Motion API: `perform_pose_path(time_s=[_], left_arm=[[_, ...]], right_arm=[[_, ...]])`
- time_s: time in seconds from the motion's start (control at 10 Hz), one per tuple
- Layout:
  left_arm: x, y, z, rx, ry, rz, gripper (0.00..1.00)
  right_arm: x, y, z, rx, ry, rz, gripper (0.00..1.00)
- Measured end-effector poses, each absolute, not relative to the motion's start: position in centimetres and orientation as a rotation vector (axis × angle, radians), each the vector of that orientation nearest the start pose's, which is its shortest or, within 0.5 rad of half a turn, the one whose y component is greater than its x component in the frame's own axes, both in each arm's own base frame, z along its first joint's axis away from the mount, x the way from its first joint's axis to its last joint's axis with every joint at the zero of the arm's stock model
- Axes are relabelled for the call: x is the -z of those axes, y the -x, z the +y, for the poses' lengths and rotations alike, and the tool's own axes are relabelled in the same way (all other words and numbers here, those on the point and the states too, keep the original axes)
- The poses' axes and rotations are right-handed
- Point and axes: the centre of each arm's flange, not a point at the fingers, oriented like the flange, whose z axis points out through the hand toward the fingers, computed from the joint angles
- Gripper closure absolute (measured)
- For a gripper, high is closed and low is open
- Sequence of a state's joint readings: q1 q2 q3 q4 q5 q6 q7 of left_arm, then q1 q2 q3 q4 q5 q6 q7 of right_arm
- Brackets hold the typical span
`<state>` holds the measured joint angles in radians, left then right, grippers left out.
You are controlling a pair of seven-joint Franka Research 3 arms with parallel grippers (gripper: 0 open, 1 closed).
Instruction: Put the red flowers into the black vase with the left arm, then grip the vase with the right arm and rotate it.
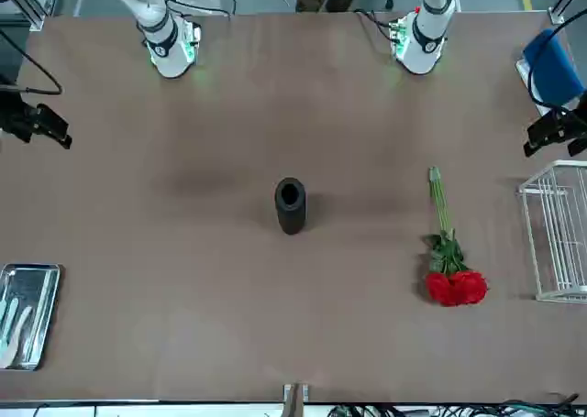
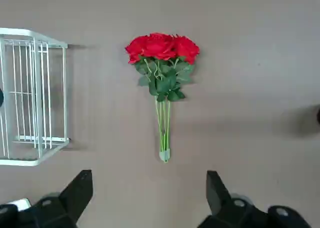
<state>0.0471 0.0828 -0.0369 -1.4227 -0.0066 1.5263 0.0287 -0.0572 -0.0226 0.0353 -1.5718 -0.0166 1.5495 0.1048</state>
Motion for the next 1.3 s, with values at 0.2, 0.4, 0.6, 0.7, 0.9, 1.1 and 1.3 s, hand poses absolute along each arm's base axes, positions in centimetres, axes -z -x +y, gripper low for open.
perform_pose_path(time_s=[0.2,0.4,0.6,0.7,0.9,1.1,1.3], left_arm=[[-64.3,-57.6,0.6,0.033,3.151,0.029,0.00],[-64.2,-57.7,0.8,0.032,3.150,0.030,0.00],[-62.3,-58.7,1.2,0.043,3.151,0.028,0.00],[-60.0,-59.8,1.2,0.050,3.151,0.028,0.00],[-54.1,-61.4,1.2,0.063,3.152,0.027,0.00],[-48.4,-62.0,1.2,0.076,3.152,0.021,0.00],[-42.6,-61.4,1.2,0.100,3.152,-0.028,0.00]], right_arm=[[-63.5,-54.5,-1.4,0.003,3.152,0.201,0.00],[-63.5,-54.6,-1.4,0.012,3.152,0.202,0.00],[-63.3,-54.6,-1.4,0.011,3.152,0.200,0.00],[-62.9,-54.7,-1.3,0.008,3.152,0.199,0.00],[-62.4,-54.8,-1.3,0.001,3.152,0.197,0.00],[-62.3,-54.8,-1.2,-0.003,3.153,0.196,0.00],[-61.6,-54.7,-1.2,-0.030,3.153,0.193,0.00]])
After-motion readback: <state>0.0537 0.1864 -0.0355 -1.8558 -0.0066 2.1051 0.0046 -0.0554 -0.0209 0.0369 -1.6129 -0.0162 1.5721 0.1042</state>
